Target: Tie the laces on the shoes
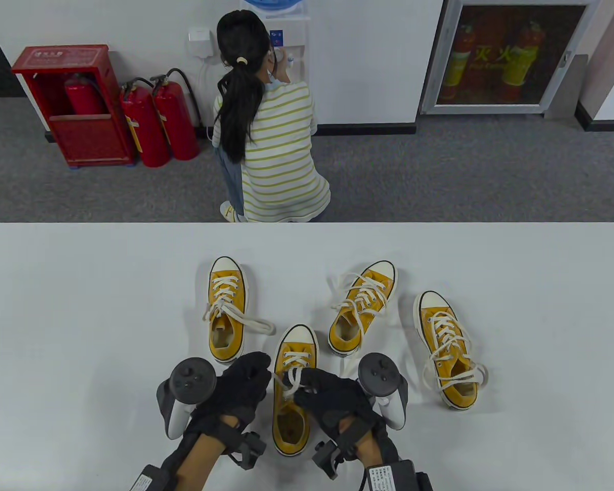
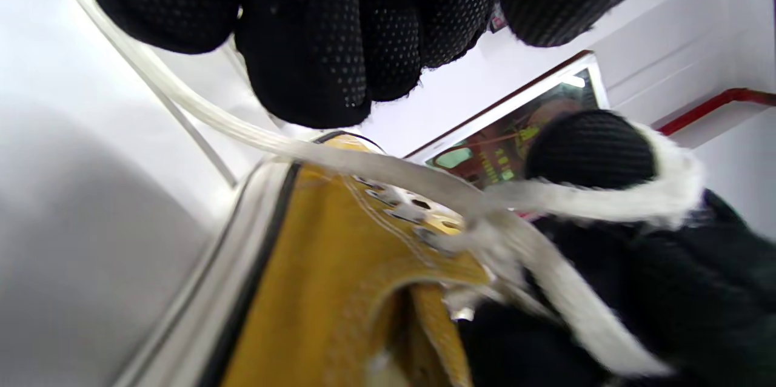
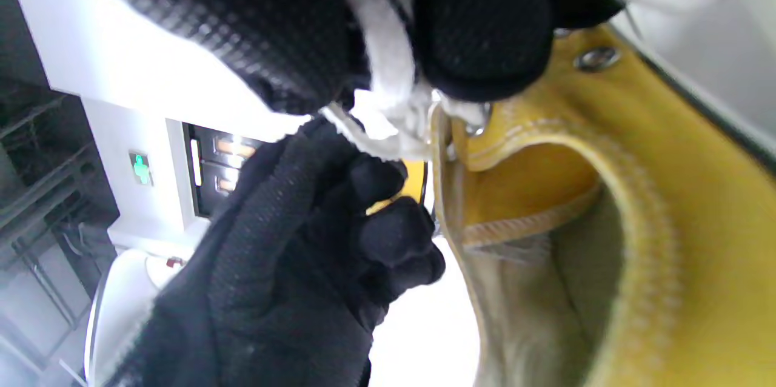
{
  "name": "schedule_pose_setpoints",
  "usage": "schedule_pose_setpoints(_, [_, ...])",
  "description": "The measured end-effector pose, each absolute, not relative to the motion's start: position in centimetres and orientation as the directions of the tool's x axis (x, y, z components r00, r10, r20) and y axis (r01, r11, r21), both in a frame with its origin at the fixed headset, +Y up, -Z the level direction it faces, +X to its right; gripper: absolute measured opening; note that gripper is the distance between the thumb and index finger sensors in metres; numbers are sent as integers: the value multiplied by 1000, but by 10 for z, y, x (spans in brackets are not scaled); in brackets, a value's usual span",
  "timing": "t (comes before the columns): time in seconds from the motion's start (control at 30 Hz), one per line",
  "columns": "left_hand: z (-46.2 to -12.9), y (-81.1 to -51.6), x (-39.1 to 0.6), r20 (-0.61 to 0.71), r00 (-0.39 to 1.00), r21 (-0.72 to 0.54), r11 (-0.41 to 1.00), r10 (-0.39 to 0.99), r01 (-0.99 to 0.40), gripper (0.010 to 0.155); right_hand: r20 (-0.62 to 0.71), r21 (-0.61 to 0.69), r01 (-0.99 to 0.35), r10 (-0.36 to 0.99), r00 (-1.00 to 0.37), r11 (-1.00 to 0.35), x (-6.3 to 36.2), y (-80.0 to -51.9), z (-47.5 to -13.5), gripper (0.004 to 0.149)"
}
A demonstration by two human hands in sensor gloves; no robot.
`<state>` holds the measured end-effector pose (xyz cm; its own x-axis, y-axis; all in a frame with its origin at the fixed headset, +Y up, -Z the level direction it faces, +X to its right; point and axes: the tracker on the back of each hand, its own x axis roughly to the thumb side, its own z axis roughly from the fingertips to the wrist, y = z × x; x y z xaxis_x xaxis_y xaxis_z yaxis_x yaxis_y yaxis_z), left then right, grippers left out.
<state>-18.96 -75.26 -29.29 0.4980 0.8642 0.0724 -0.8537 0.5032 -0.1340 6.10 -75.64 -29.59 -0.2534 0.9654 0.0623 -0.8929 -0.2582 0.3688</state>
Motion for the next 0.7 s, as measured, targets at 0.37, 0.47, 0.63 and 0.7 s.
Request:
schedule_pose_setpoints(0.37, [-289,-751,-177,142,433,-208,455,890,-866,53,263,326,-813,872,-412,-482,49,-742,-286,50])
schedule_pose_setpoints(0.47, [-288,-749,-175,161,435,-214,461,886,-861,53,297,293,-801,846,-443,-523,48,-739,-283,49])
schedule_pose_setpoints(0.63, [-285,-746,-172,182,448,-154,476,875,-866,45,314,266,-783,819,-481,-562,48,-736,-282,47])
schedule_pose_setpoints(0.7, [-283,-743,-170,199,482,-102,507,853,-856,41,330,244,-765,793,-512,-596,49,-736,-281,46])
